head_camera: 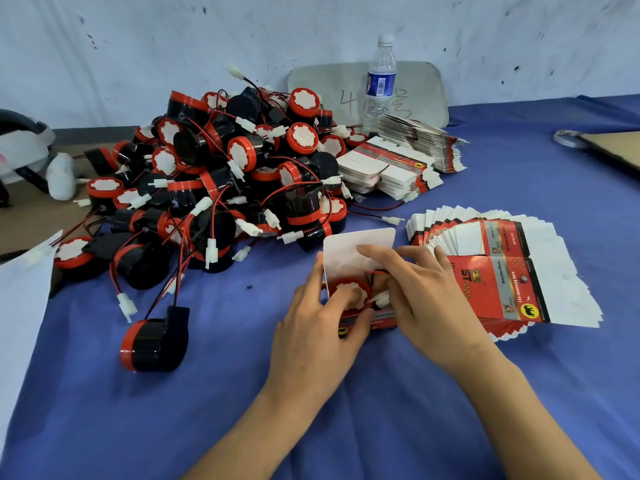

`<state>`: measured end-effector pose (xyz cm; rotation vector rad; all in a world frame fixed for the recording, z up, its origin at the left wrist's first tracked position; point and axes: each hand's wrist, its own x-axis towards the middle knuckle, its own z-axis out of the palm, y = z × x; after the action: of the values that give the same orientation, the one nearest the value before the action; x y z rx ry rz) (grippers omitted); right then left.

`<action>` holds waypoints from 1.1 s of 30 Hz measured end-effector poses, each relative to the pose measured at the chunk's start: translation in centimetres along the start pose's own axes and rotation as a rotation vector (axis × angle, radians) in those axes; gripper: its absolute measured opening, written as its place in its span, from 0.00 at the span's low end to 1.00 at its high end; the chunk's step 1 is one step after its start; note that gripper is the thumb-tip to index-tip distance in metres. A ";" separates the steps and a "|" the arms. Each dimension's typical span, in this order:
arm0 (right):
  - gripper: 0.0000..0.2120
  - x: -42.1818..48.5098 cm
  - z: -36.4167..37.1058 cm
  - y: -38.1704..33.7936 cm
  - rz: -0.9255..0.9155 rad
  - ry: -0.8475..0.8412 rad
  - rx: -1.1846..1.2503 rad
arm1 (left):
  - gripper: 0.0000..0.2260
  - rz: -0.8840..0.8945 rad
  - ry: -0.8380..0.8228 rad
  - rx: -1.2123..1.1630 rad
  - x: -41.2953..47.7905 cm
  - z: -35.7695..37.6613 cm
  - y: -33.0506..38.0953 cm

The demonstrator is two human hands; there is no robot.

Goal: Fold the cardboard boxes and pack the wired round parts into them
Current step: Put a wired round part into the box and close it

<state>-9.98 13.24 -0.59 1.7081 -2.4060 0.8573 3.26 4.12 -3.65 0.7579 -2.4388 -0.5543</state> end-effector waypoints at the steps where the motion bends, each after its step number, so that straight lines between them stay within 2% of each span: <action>1: 0.27 0.0 0.1 -0.1 -0.008 0.011 0.001 | 0.15 -0.003 -0.001 0.004 0.0 0.0 0.0; 5: 0.20 0.0 0.0 -0.3 -0.007 0.106 0.026 | 0.14 -0.007 0.004 0.015 0.0 0.0 0.1; 8: 0.20 0.1 -0.5 -0.5 -0.005 0.152 0.047 | 0.13 -0.008 0.007 0.022 0.0 0.0 0.1; 13: 0.25 0.0 -1.1 -0.3 0.041 0.031 0.173 | 0.14 -0.010 0.002 0.018 0.0 -0.1 0.1; 17: 0.28 0.0 -1.2 -0.1 0.136 0.016 0.230 | 0.13 -0.012 -0.008 0.018 0.0 -0.1 0.2; 20: 0.28 -0.1 -1.0 0.0 0.129 0.004 0.235 | 0.13 -0.016 -0.013 0.025 0.0 -0.1 0.2; 25: 0.26 -0.2 -0.7 -0.5 0.051 0.037 0.178 | 0.13 -0.018 -0.020 0.035 -0.1 -0.2 0.2; 29: 0.27 -0.2 -0.4 -1.0 -0.083 0.156 -0.001 | 0.15 -0.024 -0.029 0.044 0.0 -0.2 0.3; 33: 0.24 0.0 0.1 -0.9 0.023 0.089 -0.098 | 0.16 -0.021 -0.027 0.046 0.0 -0.1 0.3</action>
<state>-9.17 12.99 -0.35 1.5768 -2.3719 0.7868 3.23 4.32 -3.38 0.8004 -2.4788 -0.5208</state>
